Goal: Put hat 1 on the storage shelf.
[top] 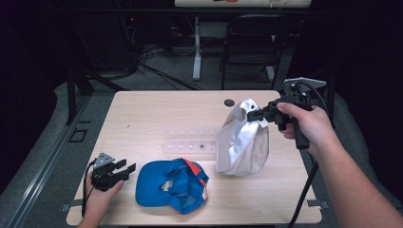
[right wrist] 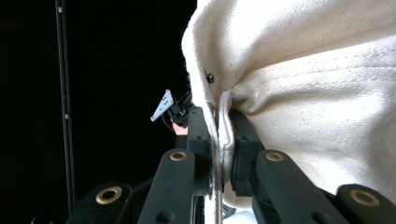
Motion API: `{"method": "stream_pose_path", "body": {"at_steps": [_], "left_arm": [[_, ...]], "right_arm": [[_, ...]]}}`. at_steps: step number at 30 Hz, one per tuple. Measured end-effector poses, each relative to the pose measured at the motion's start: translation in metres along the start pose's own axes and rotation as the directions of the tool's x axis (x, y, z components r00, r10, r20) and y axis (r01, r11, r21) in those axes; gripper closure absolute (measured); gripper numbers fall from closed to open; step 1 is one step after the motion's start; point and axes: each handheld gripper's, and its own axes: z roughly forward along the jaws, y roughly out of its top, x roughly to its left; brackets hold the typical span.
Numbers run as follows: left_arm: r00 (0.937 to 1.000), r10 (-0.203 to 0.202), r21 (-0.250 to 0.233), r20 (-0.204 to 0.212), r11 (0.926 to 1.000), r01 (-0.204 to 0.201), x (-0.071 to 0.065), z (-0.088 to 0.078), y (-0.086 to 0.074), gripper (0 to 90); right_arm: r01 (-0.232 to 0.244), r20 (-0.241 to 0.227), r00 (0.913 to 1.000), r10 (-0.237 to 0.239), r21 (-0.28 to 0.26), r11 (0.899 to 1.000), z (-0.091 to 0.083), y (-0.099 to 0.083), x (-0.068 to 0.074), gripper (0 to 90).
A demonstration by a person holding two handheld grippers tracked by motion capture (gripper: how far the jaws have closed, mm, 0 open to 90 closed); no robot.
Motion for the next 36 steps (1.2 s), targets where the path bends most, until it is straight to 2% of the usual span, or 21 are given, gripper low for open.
{"method": "stream_pose_path", "body": {"at_steps": [10,23,26,32,35,36], "left_arm": [[1.0000,0.002,0.008,0.006,1.0000,-0.002,0.001,-0.001,0.000,51.7],[0.9998,0.013,0.008,0.014,0.9999,-0.013,-0.001,-0.001,0.001,51.7],[0.9998,0.012,-0.007,0.015,0.9999,-0.012,-0.002,0.000,0.001,51.7],[0.9998,0.015,0.001,0.017,0.9999,-0.015,-0.003,0.000,0.001,51.7],[0.9996,0.023,0.008,0.018,0.9997,-0.023,-0.004,0.000,0.002,51.7],[0.9996,0.025,-0.004,0.016,0.9997,-0.025,-0.005,0.002,0.001,51.7]], "right_arm": [[0.009,-0.011,0.9999,-0.009,-0.015,1.000,0.012,0.016,0.020,81.3],[0.016,-0.011,0.9998,-0.016,-0.024,1.000,0.041,0.039,0.047,81.3],[0.014,-0.012,0.9998,-0.015,-0.023,1.000,0.047,0.044,0.051,81.3],[0.024,-0.006,0.9997,-0.024,-0.018,1.000,0.056,0.051,0.056,81.3],[0.023,-0.005,0.9997,-0.023,-0.005,1.000,0.063,0.056,0.057,81.3],[0.026,0.000,0.9997,-0.026,-0.002,1.000,0.069,0.059,0.057,81.3]]}}
